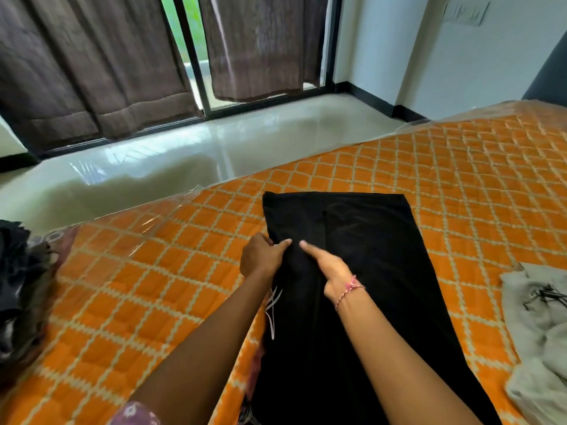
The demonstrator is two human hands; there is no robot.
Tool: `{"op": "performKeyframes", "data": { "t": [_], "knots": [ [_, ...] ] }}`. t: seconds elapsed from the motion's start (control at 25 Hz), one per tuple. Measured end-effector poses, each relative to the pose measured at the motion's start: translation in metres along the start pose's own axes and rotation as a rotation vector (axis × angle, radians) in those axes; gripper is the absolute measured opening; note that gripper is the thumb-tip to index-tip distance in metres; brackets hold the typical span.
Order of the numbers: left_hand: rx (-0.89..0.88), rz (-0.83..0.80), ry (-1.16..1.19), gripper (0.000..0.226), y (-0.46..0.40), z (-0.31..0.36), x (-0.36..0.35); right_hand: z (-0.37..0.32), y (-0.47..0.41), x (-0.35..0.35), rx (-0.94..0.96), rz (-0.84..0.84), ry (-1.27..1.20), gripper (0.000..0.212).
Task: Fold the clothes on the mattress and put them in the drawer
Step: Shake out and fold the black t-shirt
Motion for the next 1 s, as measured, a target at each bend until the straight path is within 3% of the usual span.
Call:
{"op": "performKeyframes", "data": {
  "t": [0.12, 0.24, 0.36, 0.48, 0.6, 0.64, 0.68, 0.76, 0.8, 0.92, 1.0],
  "knots": [
    [0.076, -0.042, 0.068, 0.049, -0.027, 0.007, -0.009, -0.011, -0.026, -0.007, -0.034, -0.024, -0.189, 0.039],
    [0.157, -0.128, 0.356, 0.02, -0.049, 0.027, -0.012, -0.039, -0.044, -0.016, 0.04, -0.045, -0.125, 0.013],
    [0.274, -0.289, 0.711, 0.034, -0.07, 0.032, -0.015, -0.068, -0.056, -0.015, 0.101, -0.029, -0.066, 0.033],
    [0.27, -0.324, 0.719, 0.035, -0.075, 0.024, -0.021, -0.068, -0.065, -0.005, 0.112, 0.04, 0.025, 0.049],
    [0.139, -0.267, 0.824, 0.055, -0.082, 0.022, -0.019, -0.083, -0.063, -0.002, 0.308, 0.072, 0.041, 0.057],
    [0.029, -0.244, 0.762, 0.066, -0.08, 0.029, -0.013, -0.099, -0.057, 0.009, 0.443, 0.133, 0.205, 0.056],
    [-0.139, -0.198, 0.55, 0.071, -0.072, 0.046, -0.006, -0.12, -0.048, 0.027, 0.579, 0.252, 0.471, 0.052],
    [-0.482, 0.013, -0.164, 0.066, -0.04, 0.081, -0.012, -0.147, -0.029, 0.079, 0.691, 0.535, 1.062, 0.045],
    [-0.609, 0.072, -0.415, 0.062, -0.017, 0.093, -0.027, -0.15, -0.024, 0.108, 0.619, 0.628, 1.235, 0.046],
    [-0.679, -0.095, -0.803, 0.068, 0.027, 0.08, -0.096, -0.138, -0.013, 0.174, 0.325, 0.651, 1.326, 0.048],
    [-0.622, -0.161, -0.906, 0.074, 0.027, 0.06, -0.113, -0.133, -0.014, 0.183, 0.331, 0.559, 1.198, 0.041]
  ]
}}
Point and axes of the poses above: each hand's wrist, its own y-axis away from the middle knuckle, its own x-axis out of the back of the hand, z = x × y, the point moved 9 cm from there along -y, towards the middle knuckle, and after that the axes turned 9 degrees about x, right-handed, at the moved point
